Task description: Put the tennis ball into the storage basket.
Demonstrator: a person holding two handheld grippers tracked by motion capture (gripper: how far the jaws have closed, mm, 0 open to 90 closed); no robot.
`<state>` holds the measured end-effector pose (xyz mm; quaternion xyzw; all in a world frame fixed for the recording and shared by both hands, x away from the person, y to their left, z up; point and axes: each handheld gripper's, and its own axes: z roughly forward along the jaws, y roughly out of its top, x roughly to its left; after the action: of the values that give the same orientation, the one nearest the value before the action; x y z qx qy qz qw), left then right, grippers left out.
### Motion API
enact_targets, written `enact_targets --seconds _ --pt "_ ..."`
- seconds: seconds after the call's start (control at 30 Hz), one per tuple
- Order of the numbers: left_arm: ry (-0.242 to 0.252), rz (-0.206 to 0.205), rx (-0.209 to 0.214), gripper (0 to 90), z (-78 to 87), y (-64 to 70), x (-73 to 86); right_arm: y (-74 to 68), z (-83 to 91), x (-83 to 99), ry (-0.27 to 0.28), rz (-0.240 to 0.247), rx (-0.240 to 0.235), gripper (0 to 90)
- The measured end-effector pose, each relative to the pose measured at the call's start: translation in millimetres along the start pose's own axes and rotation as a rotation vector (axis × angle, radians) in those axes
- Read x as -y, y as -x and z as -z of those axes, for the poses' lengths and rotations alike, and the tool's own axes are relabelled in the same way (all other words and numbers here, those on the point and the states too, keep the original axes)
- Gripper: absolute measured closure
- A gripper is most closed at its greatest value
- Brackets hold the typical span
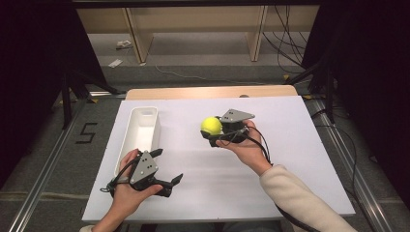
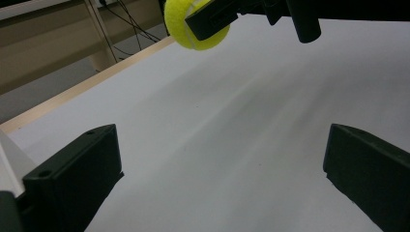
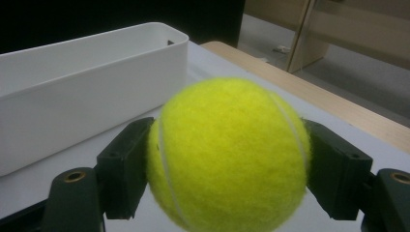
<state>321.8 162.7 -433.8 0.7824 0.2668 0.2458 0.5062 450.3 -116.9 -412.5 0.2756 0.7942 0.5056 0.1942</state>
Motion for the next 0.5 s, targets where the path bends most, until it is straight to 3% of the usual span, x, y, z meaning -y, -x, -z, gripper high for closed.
enact_targets --seconds 0.5 --pt "0.000 -0.001 0.000 0.0 0.1 0.1 0.0 -4.1 -1.3 -0.3 -0.005 0.007 -0.005 26.1"
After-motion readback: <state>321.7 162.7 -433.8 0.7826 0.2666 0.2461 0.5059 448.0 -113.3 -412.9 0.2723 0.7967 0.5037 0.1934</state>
